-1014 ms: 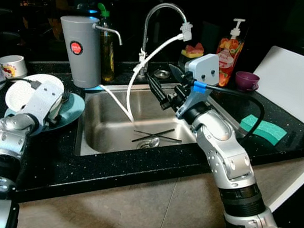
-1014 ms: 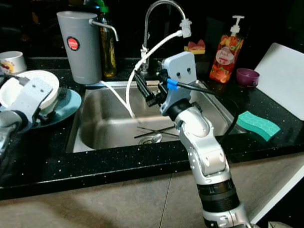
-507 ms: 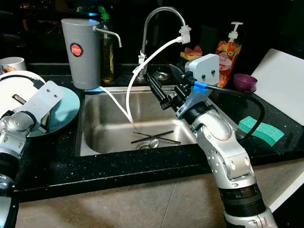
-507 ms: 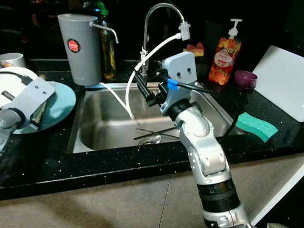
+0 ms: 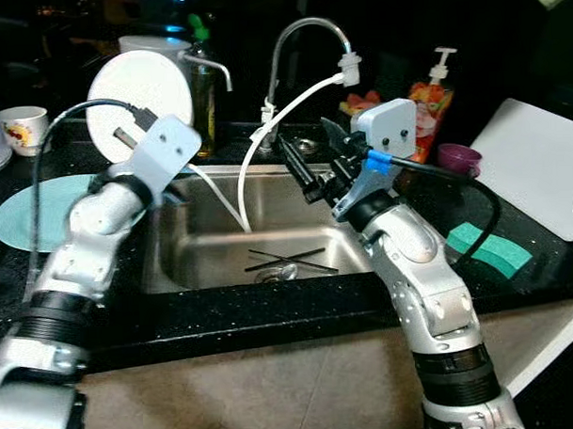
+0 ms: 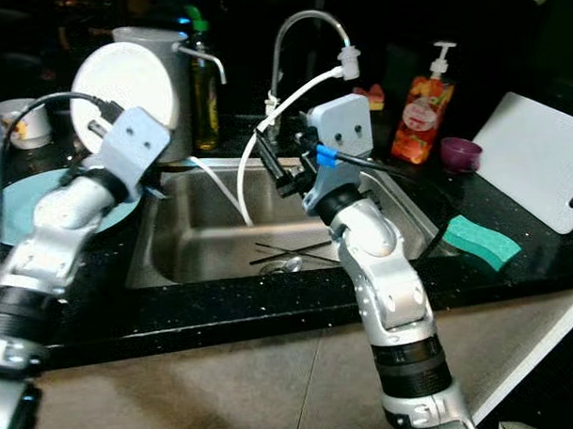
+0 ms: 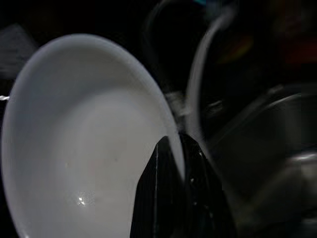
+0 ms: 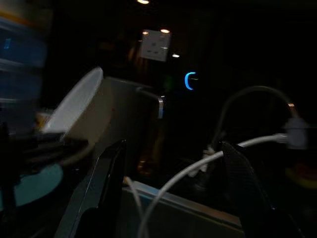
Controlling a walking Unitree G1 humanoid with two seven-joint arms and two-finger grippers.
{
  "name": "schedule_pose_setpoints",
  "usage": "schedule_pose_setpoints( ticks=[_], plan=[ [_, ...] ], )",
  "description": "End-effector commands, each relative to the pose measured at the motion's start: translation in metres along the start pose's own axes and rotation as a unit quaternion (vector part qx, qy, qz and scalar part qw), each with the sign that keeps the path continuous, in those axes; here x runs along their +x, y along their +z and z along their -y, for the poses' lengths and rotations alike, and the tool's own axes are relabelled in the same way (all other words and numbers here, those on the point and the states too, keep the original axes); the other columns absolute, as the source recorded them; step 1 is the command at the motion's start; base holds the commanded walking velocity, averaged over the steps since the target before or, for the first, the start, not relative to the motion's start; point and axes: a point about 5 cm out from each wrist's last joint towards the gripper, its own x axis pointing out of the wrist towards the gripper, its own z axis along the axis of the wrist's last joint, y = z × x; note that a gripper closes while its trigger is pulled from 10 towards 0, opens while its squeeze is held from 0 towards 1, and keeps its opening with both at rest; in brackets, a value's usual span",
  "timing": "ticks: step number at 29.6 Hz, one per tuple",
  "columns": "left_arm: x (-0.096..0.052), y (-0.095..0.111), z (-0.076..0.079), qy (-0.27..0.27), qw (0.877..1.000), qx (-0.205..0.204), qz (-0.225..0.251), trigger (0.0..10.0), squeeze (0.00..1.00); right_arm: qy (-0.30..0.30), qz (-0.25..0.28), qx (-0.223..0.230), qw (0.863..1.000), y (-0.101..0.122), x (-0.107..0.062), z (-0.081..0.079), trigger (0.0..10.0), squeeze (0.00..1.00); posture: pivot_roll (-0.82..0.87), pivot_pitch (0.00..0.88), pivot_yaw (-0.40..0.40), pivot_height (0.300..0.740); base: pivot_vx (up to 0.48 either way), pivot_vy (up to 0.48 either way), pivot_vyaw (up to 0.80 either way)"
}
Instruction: Kitchen organization
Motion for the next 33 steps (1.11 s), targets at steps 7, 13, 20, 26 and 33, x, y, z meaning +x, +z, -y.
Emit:
schedule_pose_setpoints(
  ticks=[7, 13, 20, 26, 33],
  plan=[
    [-0.013, -0.044, 0.055, -0.082, 0.974, -0.164, -0.133, 10.0, 0.00, -0.033, -0.013, -0.042, 0.998, -0.004, -0.007, 0.016, 10.0, 0.00, 0.02, 0.049, -0.108, 0.740, 0.000, 0.000, 0.00],
    [-0.022, -0.056, 0.071, -0.100, 0.962, -0.189, -0.168, 10.0, 0.64, -0.038, -0.030, -0.060, 0.997, -0.010, -0.010, 0.018, 10.0, 0.00, 0.02, 0.051, -0.106, 0.740, 0.000, 0.000, 0.00],
    [-0.026, -0.047, 0.067, -0.065, 0.967, -0.204, -0.141, 10.0, 1.00, -0.036, -0.039, -0.060, 0.997, -0.014, -0.012, 0.015, 10.0, 0.00, 0.02, 0.056, -0.102, 0.740, 0.000, 0.000, 0.00],
    [-0.030, -0.049, 0.049, 0.000, 0.967, -0.191, -0.169, 10.0, 0.00, -0.032, -0.034, -0.052, 0.998, -0.014, -0.011, 0.011, 10.0, 0.00, 0.03, 0.058, -0.102, 0.740, 0.000, 0.000, 0.00],
    [-0.040, -0.061, 0.020, 0.089, 0.944, -0.188, -0.255, 10.0, 0.00, -0.030, -0.030, -0.037, 0.998, -0.013, -0.010, 0.008, 10.0, 0.00, 0.04, 0.063, -0.100, 0.740, 0.000, 0.000, 0.00]
  ],
)
